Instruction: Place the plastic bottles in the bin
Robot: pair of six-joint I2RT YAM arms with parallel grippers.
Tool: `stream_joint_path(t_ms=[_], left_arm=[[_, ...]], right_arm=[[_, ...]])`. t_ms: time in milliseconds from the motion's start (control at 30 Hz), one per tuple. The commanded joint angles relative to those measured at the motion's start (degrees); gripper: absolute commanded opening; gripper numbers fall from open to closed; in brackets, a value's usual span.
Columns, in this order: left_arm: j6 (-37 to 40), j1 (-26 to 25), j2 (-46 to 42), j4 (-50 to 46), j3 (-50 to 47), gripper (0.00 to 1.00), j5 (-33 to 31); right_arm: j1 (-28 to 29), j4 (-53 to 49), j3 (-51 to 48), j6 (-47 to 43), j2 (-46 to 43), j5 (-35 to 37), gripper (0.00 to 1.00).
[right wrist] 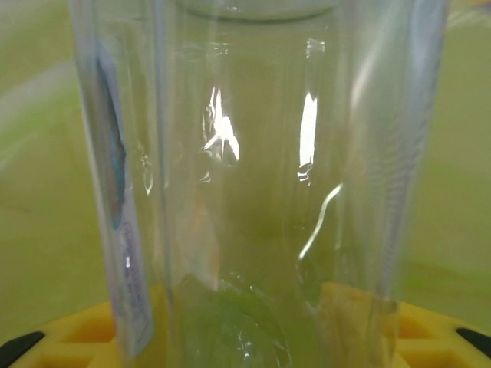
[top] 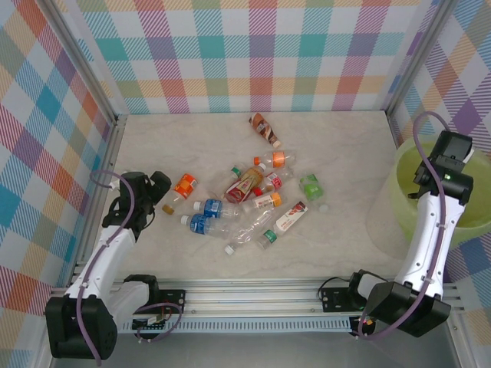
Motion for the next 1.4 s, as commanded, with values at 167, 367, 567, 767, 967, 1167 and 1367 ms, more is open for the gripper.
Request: stream_joint_path(t_ms=[167, 367, 567, 767, 967, 1167, 1367], left_arm=[[2.73, 2.20, 2.39, 0.05, 1.64, 1.00, -1.85], [4.14, 2.94, 4.32, 0.36, 2.31, 1.00, -0.30], [6.39, 3.04, 7.16, -3.67, 5.36, 1.00, 0.45], [6.84, 3.11, 9.08, -2.59, 5.11, 1.00, 4.13], [7.30, 2.99, 10.28, 0.22, 3.14, 1.00, 7.76], [9.65, 2.54, 13.54, 10.32, -0.35, 1.00, 9.97], [18.17, -0.52, 21.57, 12.60, 2.28, 1.00, 10.64]], right_arm=[[-0.38, -4.54, 2.04, 4.19, 2.46, -0.20, 0.74], [-0.03, -5.25, 3.28, 4.90, 0.68, -3.18, 0.81], [0.40, -5.14, 4.81, 6.53, -2.77, -9.59, 0.86], [2.10, -3.97, 6.17, 9.78, -7.00, -19.52, 1.00], [9.78, 0.38, 3.77, 15.52, -12.16, -25.37, 1.00], [16.41, 14.49, -5.88, 21.95, -17.91, -39.58, 1.00], [22.75, 24.76, -11.55, 24.79, -17.88, -43.61, 1.00]])
